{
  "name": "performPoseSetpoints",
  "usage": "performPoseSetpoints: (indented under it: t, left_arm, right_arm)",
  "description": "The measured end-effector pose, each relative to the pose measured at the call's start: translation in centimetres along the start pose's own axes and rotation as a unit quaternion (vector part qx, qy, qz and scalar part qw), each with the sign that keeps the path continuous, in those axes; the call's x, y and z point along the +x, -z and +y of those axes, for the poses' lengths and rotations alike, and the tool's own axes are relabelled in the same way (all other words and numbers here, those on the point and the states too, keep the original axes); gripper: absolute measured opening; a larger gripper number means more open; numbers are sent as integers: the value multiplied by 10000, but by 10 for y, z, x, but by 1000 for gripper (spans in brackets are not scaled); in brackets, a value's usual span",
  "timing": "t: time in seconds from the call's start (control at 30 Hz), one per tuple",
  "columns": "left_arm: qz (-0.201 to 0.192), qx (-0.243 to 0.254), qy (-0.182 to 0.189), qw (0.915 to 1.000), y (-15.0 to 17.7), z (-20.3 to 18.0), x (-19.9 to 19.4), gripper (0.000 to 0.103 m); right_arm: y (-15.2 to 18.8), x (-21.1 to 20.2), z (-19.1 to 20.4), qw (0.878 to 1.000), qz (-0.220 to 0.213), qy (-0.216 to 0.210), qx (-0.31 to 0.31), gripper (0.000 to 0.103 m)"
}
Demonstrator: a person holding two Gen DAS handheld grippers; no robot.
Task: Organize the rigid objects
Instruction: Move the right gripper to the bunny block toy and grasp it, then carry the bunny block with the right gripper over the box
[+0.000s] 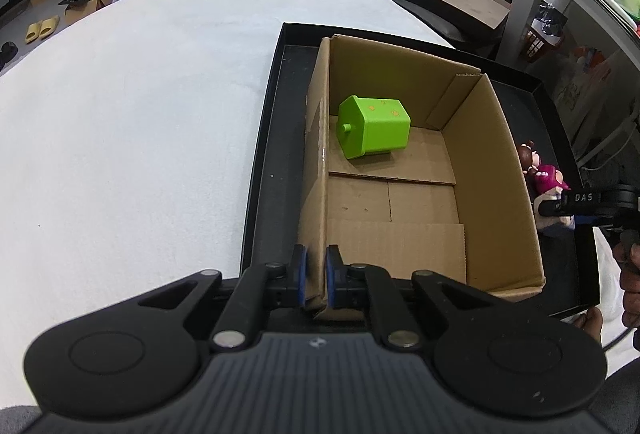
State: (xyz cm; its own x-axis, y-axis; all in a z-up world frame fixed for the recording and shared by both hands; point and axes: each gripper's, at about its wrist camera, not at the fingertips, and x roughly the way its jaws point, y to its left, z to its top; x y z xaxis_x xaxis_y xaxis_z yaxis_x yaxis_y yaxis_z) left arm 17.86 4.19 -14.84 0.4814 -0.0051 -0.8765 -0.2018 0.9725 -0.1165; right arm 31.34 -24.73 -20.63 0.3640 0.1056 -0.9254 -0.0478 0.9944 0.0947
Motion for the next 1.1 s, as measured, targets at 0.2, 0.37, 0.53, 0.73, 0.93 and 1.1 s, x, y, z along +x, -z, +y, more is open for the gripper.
performPoseSetpoints:
  t: [0.2,0.37,0.53,0.73,0.93,1.1]
  left_arm:
    - [8,-25,-60,10000,-1,-2,1,9]
    - [12,30,-114,9999,-1,-4,3,9]
    - [18,53,-124,9999,0,-5,4,9]
    - [31,37,-136,9999,-1,-5,5,9]
    - [32,23,-88,10000,-1,-2,6,9]
    - [28,11,-49,10000,-1,-2,5,9]
  right_arm:
    - [-1,-22,3,9989,-356,-309,37,44]
    - [-5,-46,9,9965,-695,-462,-105,44]
    - [-10,-60,14,9935,-918,-654,-167,44]
    - [-12,-74,21,9893,-1152,-869,-238,44]
    - [-16,-91,33,9833,-1437,-1051,-382,44]
    - [-15,-98,46,9795,-1548,-1182,-517,44]
